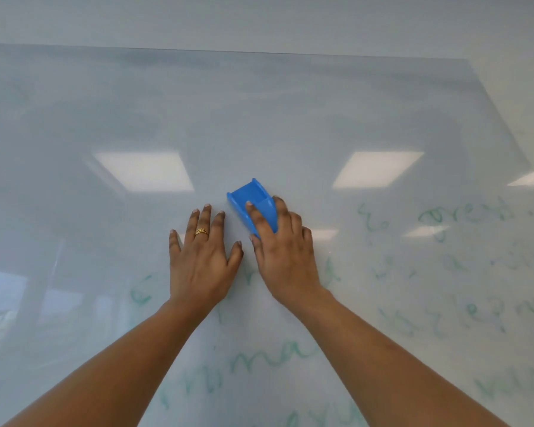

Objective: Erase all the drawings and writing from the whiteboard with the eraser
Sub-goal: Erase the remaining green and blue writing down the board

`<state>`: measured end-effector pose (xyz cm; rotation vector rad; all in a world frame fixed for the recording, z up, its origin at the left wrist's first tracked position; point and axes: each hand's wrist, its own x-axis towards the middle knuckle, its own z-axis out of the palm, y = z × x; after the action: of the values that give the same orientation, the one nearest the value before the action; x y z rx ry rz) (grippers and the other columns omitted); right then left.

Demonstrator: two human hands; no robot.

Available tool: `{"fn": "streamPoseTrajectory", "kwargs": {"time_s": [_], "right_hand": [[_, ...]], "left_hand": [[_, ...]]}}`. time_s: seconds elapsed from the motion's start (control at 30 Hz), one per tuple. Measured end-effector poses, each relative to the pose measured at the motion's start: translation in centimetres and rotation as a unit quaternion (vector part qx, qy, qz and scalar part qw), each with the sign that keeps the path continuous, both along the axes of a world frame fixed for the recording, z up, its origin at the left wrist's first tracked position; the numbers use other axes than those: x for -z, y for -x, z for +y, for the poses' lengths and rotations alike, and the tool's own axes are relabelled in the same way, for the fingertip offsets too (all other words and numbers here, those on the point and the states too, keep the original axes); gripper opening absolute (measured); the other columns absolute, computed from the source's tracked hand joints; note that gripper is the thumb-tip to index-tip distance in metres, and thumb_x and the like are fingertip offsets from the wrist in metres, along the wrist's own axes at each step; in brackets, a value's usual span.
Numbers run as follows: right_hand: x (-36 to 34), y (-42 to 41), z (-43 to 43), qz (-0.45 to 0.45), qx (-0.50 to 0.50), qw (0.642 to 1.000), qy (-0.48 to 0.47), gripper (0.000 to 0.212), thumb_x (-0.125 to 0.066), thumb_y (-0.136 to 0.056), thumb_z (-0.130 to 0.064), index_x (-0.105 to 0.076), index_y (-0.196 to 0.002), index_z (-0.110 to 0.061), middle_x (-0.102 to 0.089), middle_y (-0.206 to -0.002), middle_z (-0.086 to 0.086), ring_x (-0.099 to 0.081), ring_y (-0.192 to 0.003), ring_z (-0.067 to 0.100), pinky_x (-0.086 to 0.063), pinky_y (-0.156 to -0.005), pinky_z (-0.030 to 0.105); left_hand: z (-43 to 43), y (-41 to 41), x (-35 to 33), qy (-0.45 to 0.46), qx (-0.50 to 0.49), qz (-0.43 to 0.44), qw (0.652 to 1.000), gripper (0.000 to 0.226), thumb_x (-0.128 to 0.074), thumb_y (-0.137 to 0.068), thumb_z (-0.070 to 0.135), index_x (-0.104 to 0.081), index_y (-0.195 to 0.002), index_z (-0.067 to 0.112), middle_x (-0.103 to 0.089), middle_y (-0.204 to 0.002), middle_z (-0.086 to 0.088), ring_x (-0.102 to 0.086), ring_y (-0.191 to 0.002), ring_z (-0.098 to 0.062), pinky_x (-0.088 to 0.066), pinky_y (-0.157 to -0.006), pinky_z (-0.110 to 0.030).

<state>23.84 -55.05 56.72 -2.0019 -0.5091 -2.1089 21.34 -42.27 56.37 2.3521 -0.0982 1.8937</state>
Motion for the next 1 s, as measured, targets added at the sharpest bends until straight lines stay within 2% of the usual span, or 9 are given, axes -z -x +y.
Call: {"fn": "streamPoseTrajectory", "kwargs": {"time_s": [0.13, 0.27, 0.4, 0.53, 0.63, 0.73, 1.0], "right_hand": [[-0.3, -0.6, -3.3, -0.023, 0.026, 0.998, 0.06, 0.049, -0.03, -0.09, -0.035, -0.047, -0.135, -0.024, -0.052, -0.129, 0.015, -0.057, -0.096, 0.026, -0.05, -0.07, 0.033], [-0.7, -1.1, -6.8, -0.022, 0.027, 0.998, 0.044, 0.05, -0.03, -0.09, -0.035, -0.047, -0.135, -0.022, -0.051, -0.129, 0.016, -0.058, -0.097, 0.027, -0.051, -0.072, 0.034], [-1.3, -1.6, -11.3, -0.025, 0.029, 0.999, 0.009, 0.05, -0.031, -0.089, -0.034, -0.049, -0.134, -0.019, -0.052, -0.128, 0.019, -0.059, -0.098, 0.031, -0.052, -0.071, 0.037], [-1.9, -2.2, -16.2, -0.009, 0.017, 0.999, -0.04, 0.05, -0.035, -0.091, -0.033, -0.044, -0.138, -0.017, -0.047, -0.132, 0.024, -0.055, -0.101, 0.038, -0.05, -0.076, 0.044], [-2.1, -2.4, -19.1, -0.01, 0.013, 0.997, -0.079, 0.048, -0.045, -0.094, -0.026, -0.038, -0.141, -0.018, -0.037, -0.14, 0.025, -0.048, -0.108, 0.042, -0.044, -0.083, 0.049], [-2.4, -2.3, -21.1, 0.006, 0.021, 0.992, -0.122, 0.05, -0.044, -0.097, -0.025, -0.03, -0.145, -0.022, -0.027, -0.147, 0.021, -0.04, -0.117, 0.04, -0.038, -0.091, 0.048], [-3.3, -1.7, -18.0, 0.077, -0.006, 0.951, -0.298, 0.051, -0.036, -0.099, -0.023, -0.017, -0.147, -0.026, -0.013, -0.151, 0.017, -0.027, -0.128, 0.034, -0.03, -0.098, 0.044]], "left_hand": [[-2.2, -0.4, -0.3, -0.002, 0.024, -0.015, 1.0, 0.063, -0.026, -0.097, 0.046, -0.012, -0.15, 0.016, -0.007, -0.158, 0.0, 0.0, -0.145, -0.014, -0.002, -0.116, -0.039], [-6.1, -0.9, -0.8, -0.027, 0.031, -0.031, 0.999, 0.071, -0.016, -0.086, 0.05, -0.014, -0.15, 0.018, -0.009, -0.158, 0.001, -0.001, -0.145, -0.014, 0.003, -0.116, -0.037], [-10.2, -1.4, -1.1, -0.054, 0.056, -0.028, 0.997, 0.081, -0.005, -0.078, 0.053, -0.015, -0.15, 0.017, -0.005, -0.158, 0.0, 0.0, -0.145, -0.013, 0.006, -0.114, -0.028], [-12.9, -2.3, -1.1, -0.044, 0.08, -0.009, 0.996, 0.065, -0.021, -0.093, 0.046, -0.009, -0.15, 0.016, 0.0, -0.158, 0.0, 0.003, -0.145, -0.013, 0.007, -0.114, -0.025], [-13.4, -2.5, -0.8, -0.031, 0.084, -0.018, 0.996, 0.064, -0.023, -0.095, 0.044, -0.012, -0.15, 0.014, -0.002, -0.158, -0.003, 0.0, -0.145, -0.014, 0.003, -0.114, -0.026], [-13.3, -2.3, -0.9, -0.029, 0.084, -0.02, 0.996, 0.059, -0.032, -0.099, 0.037, -0.014, -0.15, 0.014, -0.005, -0.158, -0.002, -0.001, -0.145, -0.013, 0.003, -0.114, -0.025], [-13.6, -1.8, -1.0, -0.021, 0.079, -0.009, 0.997, 0.059, -0.031, -0.099, 0.037, -0.014, -0.15, 0.014, -0.005, -0.158, -0.002, -0.001, -0.145, -0.012, 0.001, -0.115, -0.025]]}}
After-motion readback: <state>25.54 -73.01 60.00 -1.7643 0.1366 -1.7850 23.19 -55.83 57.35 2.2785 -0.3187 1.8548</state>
